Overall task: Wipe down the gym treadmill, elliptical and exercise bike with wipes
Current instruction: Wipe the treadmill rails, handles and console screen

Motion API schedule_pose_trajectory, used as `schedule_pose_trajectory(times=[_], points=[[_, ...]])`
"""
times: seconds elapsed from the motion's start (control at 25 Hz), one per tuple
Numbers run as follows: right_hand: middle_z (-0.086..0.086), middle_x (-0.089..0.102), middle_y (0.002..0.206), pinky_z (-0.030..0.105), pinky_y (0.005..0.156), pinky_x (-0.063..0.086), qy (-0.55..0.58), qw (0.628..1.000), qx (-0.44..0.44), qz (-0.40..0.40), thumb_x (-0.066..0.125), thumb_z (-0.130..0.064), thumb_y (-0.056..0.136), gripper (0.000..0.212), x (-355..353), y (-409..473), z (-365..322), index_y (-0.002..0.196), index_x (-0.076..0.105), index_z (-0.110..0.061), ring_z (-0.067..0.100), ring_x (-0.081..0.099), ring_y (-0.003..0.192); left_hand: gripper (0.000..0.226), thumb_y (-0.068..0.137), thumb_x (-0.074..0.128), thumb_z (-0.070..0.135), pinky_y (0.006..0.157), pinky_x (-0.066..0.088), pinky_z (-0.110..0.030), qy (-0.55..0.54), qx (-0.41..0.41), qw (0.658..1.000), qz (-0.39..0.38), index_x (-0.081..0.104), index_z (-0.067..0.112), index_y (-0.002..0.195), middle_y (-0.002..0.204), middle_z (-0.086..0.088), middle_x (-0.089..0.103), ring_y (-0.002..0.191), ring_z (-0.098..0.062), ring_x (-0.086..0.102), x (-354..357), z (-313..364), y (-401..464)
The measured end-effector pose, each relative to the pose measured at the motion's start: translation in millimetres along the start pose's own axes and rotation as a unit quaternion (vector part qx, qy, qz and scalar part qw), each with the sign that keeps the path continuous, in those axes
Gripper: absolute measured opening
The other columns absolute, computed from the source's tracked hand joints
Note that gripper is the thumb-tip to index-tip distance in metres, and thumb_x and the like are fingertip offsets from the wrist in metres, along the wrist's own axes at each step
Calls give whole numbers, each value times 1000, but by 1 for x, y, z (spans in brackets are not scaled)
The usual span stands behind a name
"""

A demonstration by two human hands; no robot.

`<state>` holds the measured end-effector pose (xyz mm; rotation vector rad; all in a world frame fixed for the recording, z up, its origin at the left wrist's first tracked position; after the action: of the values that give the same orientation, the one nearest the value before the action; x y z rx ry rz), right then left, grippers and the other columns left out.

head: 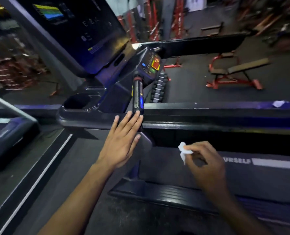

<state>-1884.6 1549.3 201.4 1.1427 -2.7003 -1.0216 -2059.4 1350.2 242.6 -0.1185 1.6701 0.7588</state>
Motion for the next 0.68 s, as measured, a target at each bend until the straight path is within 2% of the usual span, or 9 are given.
schedule_pose_trajectory(times=[0.16,0.24,0.36,0.48,0.6,0.68], points=[[-3,64,91,26,73,54,-61,996,2,68,77,-11,88,5,-1,-3,-18,91,74,-10,11,67,83,54,109,33,37,117,36,-43,-15,117,993,-28,36,12,157,164,-3,33,150,-18,34,-7,-22,32],[-3,65,91,27,72,54,-72,992,9,102,73,-23,91,12,8,-1,-18,91,74,-12,12,67,82,58,108,33,43,116,39,-42,-8,171,984,-44,37,11,156,162,-4,36,148,-18,39,-8,-32,45],[-3,65,90,26,71,54,-88,982,33,161,71,-28,90,17,33,-1,-11,88,72,-11,10,66,82,61,108,30,47,119,35,-37,-22,209,976,-60,37,10,156,162,-4,37,148,-17,38,-10,-39,48],[0,68,94,31,76,57,-74,970,77,220,76,-10,86,6,65,-4,-2,91,73,-11,11,68,89,63,105,31,46,122,29,-31,-46,239,967,-74,33,12,158,164,-1,33,149,-13,34,-7,-49,48],[-3,71,97,38,79,59,-51,942,147,296,77,0,83,26,80,-7,0,91,71,-24,9,69,92,66,103,28,49,124,25,-29,-48,274,956,-94,25,17,161,168,4,23,152,-9,26,-2,-60,57],[-5,71,96,35,79,57,-71,937,158,302,77,-2,83,25,102,-5,-12,91,70,-25,9,69,90,67,103,24,52,125,17,-24,-66,309,942,-111,16,21,162,170,9,12,154,-4,15,-1,-65,62]])
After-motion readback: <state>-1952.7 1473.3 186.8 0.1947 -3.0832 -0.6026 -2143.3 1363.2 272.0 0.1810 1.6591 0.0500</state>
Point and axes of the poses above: each hand's wrist, its own y-axis towards the middle knuckle, its own x-axis out of the palm, z = x × y, the point moved 4 cm from there along y, towards the middle knuckle
